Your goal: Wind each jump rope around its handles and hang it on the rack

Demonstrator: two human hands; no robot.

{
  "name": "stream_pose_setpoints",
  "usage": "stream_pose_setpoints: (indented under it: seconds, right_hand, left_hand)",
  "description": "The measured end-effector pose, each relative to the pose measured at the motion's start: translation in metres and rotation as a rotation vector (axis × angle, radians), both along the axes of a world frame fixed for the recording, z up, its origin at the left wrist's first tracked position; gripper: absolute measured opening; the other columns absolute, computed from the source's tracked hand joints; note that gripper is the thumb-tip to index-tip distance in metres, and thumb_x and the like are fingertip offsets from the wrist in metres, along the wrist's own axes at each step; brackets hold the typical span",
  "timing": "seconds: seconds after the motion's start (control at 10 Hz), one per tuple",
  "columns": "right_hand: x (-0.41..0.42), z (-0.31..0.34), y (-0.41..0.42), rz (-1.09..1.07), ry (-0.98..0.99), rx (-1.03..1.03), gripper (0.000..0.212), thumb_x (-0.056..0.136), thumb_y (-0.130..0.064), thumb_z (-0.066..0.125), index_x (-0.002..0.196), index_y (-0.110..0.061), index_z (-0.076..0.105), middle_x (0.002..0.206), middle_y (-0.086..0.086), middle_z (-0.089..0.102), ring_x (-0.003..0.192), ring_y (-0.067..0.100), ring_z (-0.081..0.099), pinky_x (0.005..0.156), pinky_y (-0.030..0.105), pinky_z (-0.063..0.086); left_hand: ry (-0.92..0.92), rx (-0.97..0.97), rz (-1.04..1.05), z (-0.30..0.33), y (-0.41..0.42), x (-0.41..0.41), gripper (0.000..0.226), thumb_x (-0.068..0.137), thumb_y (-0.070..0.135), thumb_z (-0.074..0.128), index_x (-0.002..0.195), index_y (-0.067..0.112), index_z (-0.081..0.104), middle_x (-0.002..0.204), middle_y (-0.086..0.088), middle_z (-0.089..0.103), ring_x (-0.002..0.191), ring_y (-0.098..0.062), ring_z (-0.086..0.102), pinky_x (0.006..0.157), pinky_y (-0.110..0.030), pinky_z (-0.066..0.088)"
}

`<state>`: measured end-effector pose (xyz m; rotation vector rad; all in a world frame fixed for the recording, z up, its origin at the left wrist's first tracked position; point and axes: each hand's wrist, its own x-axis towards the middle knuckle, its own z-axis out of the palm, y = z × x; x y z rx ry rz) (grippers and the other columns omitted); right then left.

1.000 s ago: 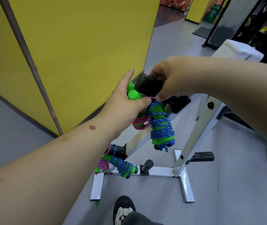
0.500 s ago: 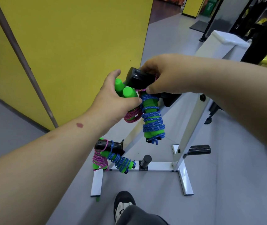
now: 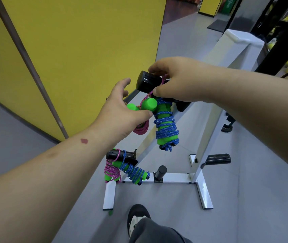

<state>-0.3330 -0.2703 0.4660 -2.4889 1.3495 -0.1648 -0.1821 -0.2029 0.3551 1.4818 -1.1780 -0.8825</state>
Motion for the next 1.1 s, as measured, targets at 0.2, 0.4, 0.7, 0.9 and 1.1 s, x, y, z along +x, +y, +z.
stream_pose_setpoints:
  seconds: [0.2,0.4,0.7,0.9,1.1]
  right_hand:
    - [0.000,-0.001,0.001,0.011,0.014,-0.020,0.057,0.094,-0.023,0.061,0.148,-0.026,0.046,0.134,-0.004,0.059,0.107,0.017,0.058,0.071,0.023,0.048]
    - [-0.003,-0.002,0.001,0.003,0.014,-0.049,0.059,0.094,-0.021,0.060,0.151,-0.025,0.043,0.145,-0.003,0.055,0.129,0.018,0.053,0.093,0.026,0.042]
    - [-0.008,-0.008,0.000,-0.033,-0.029,-0.058,0.064,0.092,-0.008,0.053,0.152,-0.027,0.040,0.152,-0.004,0.048,0.135,0.017,0.049,0.092,0.024,0.041]
    - [-0.013,-0.014,0.004,-0.032,-0.022,-0.115,0.065,0.093,-0.007,0.050,0.153,-0.030,0.038,0.150,0.002,0.049,0.131,0.023,0.050,0.088,0.025,0.041]
    - [-0.019,-0.022,0.016,-0.021,-0.055,-0.196,0.070,0.089,-0.006,0.051,0.155,-0.022,0.033,0.155,0.003,0.043,0.141,0.023,0.041,0.108,0.032,0.036]
  left_hand:
    - [0.034,0.018,-0.082,0.004,0.006,0.000,0.105,0.076,0.020,0.091,0.157,0.045,0.029,0.146,0.007,0.043,0.108,0.004,0.054,0.083,-0.025,0.050]
    - [0.031,0.035,-0.138,0.009,0.012,-0.001,0.107,0.076,0.020,0.091,0.158,0.046,0.027,0.142,0.014,0.042,0.139,-0.016,0.045,0.111,-0.041,0.044]
    - [-0.044,0.017,-0.147,0.010,0.014,-0.001,0.117,0.073,0.020,0.093,0.159,0.050,0.019,0.157,0.010,0.038,0.140,-0.012,0.043,0.108,-0.036,0.044]
    - [-0.084,-0.032,-0.184,0.007,0.012,0.002,0.116,0.075,0.018,0.091,0.157,0.056,0.017,0.156,0.011,0.034,0.140,-0.006,0.041,0.085,-0.020,0.050]
    - [-0.128,-0.053,-0.215,0.016,0.017,0.004,0.108,0.065,0.031,0.058,0.159,0.055,0.010,0.165,0.018,0.022,0.141,0.008,0.033,0.078,-0.007,0.039]
